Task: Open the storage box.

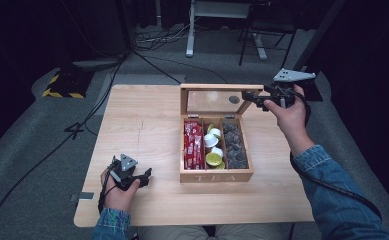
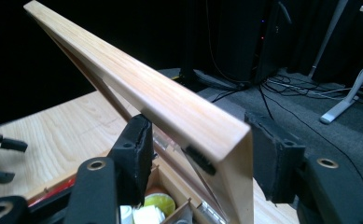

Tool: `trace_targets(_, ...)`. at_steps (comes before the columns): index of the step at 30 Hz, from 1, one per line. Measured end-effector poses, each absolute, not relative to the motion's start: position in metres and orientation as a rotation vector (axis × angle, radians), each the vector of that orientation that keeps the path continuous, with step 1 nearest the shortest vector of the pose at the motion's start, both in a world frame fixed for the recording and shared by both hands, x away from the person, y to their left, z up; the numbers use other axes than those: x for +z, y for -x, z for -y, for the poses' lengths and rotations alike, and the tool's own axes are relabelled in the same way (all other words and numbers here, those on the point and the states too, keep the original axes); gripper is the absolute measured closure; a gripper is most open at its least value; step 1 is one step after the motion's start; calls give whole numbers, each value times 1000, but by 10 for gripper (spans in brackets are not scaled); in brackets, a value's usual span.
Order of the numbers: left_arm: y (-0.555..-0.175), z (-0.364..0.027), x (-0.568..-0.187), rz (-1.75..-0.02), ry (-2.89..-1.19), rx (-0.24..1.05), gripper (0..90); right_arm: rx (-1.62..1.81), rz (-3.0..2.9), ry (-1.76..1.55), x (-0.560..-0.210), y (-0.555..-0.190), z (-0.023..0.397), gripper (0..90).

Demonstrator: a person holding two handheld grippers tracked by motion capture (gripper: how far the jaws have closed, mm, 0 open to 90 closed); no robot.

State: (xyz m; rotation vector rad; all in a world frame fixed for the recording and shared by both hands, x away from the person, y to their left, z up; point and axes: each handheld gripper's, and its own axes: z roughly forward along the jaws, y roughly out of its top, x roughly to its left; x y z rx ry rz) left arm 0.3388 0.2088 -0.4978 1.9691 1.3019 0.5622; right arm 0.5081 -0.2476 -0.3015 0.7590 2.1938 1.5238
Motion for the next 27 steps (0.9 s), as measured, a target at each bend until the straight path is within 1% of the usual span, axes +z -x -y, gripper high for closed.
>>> trace_targets(12,-346,-207,-501,-1301,-1977,571,230,1560,-2164,-853,-298,-531,244,460)
trace_targets(22,-352,-201,-503,-1300,-2015,575,229,1513,-2149,-875,-297,-548,239,460)
trace_targets(27,-353,-199,-503,-1310,-2042,573,230,1459,-2141,-887,-298,-559,234,445)
